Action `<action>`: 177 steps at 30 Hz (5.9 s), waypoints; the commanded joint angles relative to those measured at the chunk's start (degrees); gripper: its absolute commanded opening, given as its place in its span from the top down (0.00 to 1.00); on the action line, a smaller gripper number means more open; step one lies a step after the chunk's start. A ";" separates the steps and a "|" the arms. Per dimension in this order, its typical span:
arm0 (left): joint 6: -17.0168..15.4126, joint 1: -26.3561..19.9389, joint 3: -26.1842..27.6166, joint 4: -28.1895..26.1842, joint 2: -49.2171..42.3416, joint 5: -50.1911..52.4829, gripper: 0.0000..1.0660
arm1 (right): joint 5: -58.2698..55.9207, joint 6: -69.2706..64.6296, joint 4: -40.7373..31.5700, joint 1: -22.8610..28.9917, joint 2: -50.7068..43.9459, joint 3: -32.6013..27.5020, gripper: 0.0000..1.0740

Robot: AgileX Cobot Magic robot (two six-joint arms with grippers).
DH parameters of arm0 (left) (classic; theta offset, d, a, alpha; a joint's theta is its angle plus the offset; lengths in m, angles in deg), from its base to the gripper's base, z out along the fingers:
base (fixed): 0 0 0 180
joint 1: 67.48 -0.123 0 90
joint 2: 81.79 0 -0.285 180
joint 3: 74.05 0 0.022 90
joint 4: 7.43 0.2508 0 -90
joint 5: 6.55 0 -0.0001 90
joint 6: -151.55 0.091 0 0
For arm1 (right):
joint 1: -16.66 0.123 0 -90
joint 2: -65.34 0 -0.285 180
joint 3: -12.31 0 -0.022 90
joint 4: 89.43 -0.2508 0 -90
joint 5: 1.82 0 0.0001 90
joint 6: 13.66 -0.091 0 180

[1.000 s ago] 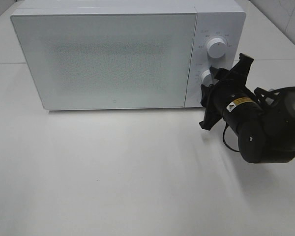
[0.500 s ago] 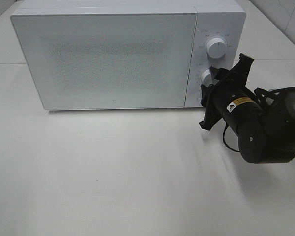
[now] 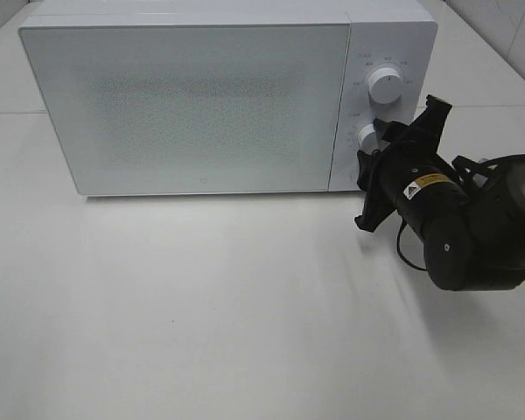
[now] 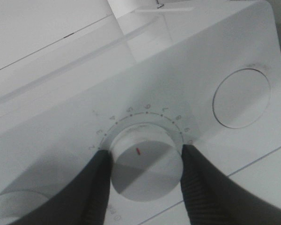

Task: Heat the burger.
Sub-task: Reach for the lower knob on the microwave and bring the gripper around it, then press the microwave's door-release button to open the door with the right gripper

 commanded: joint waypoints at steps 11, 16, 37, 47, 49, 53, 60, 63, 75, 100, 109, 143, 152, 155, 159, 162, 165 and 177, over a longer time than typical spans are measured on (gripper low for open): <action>-0.34 0.29 0.00 -0.40 -1.15 0.92 0.02 | -1.15 -0.52 1.43 0.06 -0.17 0.11 0.69; -0.34 0.29 0.00 -0.40 -1.15 0.92 0.02 | -1.66 -0.74 1.38 0.06 -0.17 0.11 0.67; -0.34 0.29 0.00 -0.40 -1.15 0.92 0.02 | -4.13 -1.95 -0.11 0.06 -0.17 0.11 0.43; -0.34 0.29 0.00 -0.40 -1.15 0.92 0.02 | -4.07 -4.64 0.11 0.11 -1.49 0.11 0.43; -0.34 0.29 0.00 -0.40 -1.15 0.92 0.02 | -4.07 -4.64 0.11 0.11 -1.55 0.11 0.43; -0.34 0.29 0.00 -0.40 -1.15 0.92 0.02 | -4.01 -4.64 1.20 0.11 -1.78 0.11 0.43; -0.34 0.29 0.00 -0.40 -1.15 0.92 0.02 | -4.18 -4.58 1.43 0.11 -2.29 -0.80 0.43; -0.34 0.29 0.00 -0.40 -1.15 0.92 0.02 | -4.24 -4.58 1.43 0.11 -2.35 -1.26 0.43; -0.34 0.29 0.00 -0.40 -1.15 0.92 0.02 | -2.52 -4.13 0.52 1.43 -7.22 -7.68 0.43; -0.34 0.29 0.00 -0.40 -1.15 0.92 0.02 | -9.11 57.81 1.20 3.44 -33.80 -19.19 0.43; -0.34 0.23 0.00 -0.40 -1.15 0.92 0.02 | -35.29 88.52 1.20 3.44 -48.99 -17.99 0.43; -0.34 0.23 0.00 -0.40 -1.15 0.92 0.02 | -111.10 104.91 26.07 -20.86 -57.01 1.95 0.21; -0.34 0.23 0.00 -0.40 -1.15 0.92 0.02 | -115.28 105.71 21.94 -27.96 -64.40 1.43 0.26; -0.34 0.23 0.00 -0.40 -1.15 0.92 0.02 | -120.15 105.71 22.00 -27.96 -74.77 -0.74 0.27; -0.34 0.23 0.00 -0.40 -1.15 0.92 0.02 | -124.05 105.60 22.12 -27.96 -86.86 -2.64 0.28; -0.34 0.23 0.00 -0.40 -1.15 0.92 0.02 | -124.96 105.60 22.12 -27.96 -95.05 -3.90 0.29; -0.34 0.23 0.00 -0.40 -1.15 0.92 0.02 | -126.97 105.60 22.12 -27.96 -102.39 -5.33 0.30; -0.34 0.23 0.00 -0.40 -1.15 0.92 0.02 | -127.31 106.74 20.45 -27.90 -120.03 -9.17 0.30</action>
